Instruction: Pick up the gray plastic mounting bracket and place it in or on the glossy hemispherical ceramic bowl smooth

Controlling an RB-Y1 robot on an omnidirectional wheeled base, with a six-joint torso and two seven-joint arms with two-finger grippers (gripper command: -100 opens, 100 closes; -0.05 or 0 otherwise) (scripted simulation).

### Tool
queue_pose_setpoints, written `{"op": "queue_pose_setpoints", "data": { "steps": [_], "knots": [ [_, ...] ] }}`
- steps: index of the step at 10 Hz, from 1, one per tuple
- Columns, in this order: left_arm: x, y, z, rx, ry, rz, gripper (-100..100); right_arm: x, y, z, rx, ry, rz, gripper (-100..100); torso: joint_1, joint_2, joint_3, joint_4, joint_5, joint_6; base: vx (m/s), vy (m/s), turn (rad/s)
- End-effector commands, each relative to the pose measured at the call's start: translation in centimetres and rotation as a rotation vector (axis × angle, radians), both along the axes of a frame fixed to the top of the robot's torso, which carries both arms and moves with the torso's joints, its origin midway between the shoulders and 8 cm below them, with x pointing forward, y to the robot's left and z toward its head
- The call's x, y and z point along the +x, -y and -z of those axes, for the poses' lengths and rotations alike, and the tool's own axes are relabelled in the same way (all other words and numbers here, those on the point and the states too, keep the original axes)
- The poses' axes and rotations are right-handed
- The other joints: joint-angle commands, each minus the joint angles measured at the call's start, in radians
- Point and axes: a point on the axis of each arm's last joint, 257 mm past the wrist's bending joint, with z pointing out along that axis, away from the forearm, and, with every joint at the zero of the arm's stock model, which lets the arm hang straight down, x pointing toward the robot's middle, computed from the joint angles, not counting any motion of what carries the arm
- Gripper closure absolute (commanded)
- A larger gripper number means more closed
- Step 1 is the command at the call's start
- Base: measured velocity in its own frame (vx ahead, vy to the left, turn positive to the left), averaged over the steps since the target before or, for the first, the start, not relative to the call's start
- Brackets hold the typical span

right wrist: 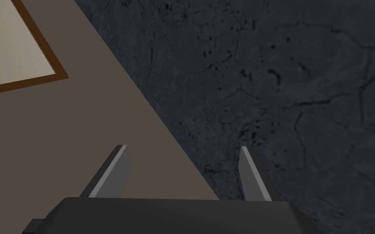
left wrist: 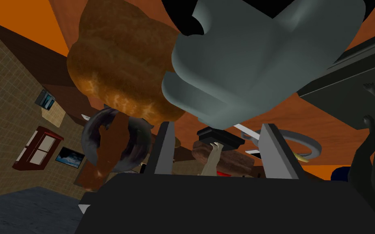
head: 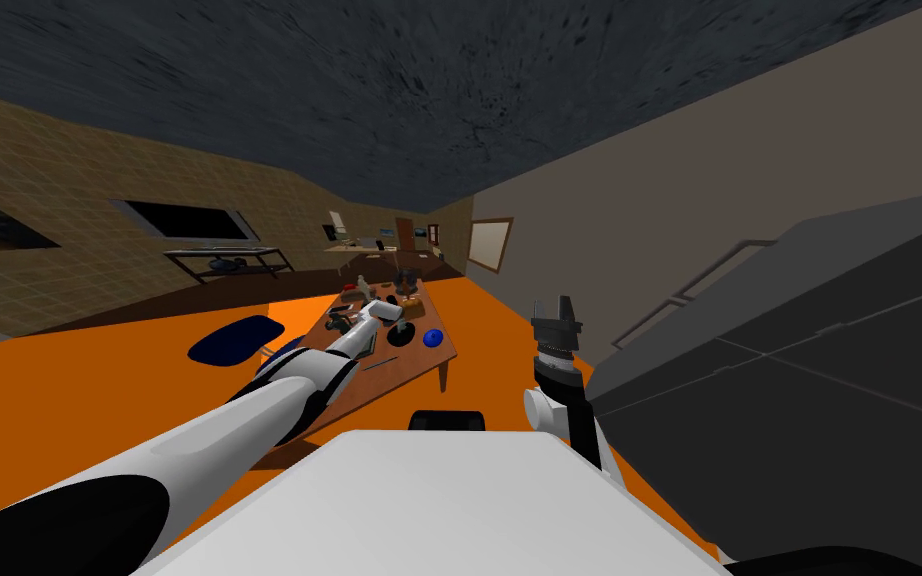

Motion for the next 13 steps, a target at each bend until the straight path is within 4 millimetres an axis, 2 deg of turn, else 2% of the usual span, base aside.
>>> {"op": "queue_pose_setpoints", "data": {
  "steps": [1,4,5,6,12,13],
  "knots": [
    [0.0,0.0,0.0,0.0,0.0,0.0,-100,0.0,0.0,0.0,0.0,0.0,0.0,0,0.0,0.0,0.0,0.0,0.0,0.0,0.006,0.0,0.0],
    [0.0,0.0,0.0,0.0,0.0,0.0,-100,0.0,0.0,0.0,0.0,0.0,0.0,0,0.0,0.003,0.002,0.001,0.0,0.0,0.0,0.0,0.0],
    [0.0,0.0,0.0,0.0,0.0,0.0,0,0.0,0.0,0.0,0.0,0.0,0.0,0,0.0,0.003,0.002,0.001,0.0,0.0,0.0,0.0,0.0],
    [0.4,0.1,-1.1,0.0,0.001,0.002,-100,0.0,0.0,0.0,0.0,0.0,0.0,0,0.0,0.003,0.002,0.001,0.0,0.0,-0.009,-0.002,0.023],
    [1.6,0.4,-5.7,-0.001,0.003,0.016,-100,0.0,0.0,0.0,0.0,0.0,0.0,0,-0.001,0.004,0.003,0.001,0.0,0.0,-0.016,-0.006,0.021],
    [1.6,0.2,-5.1,-0.001,0.004,0.014,-100,0.0,0.0,0.0,0.0,0.0,0.0,0,0.0,0.004,0.003,0.001,0.0,0.0,-0.007,-0.002,0.002]
  ]
}}
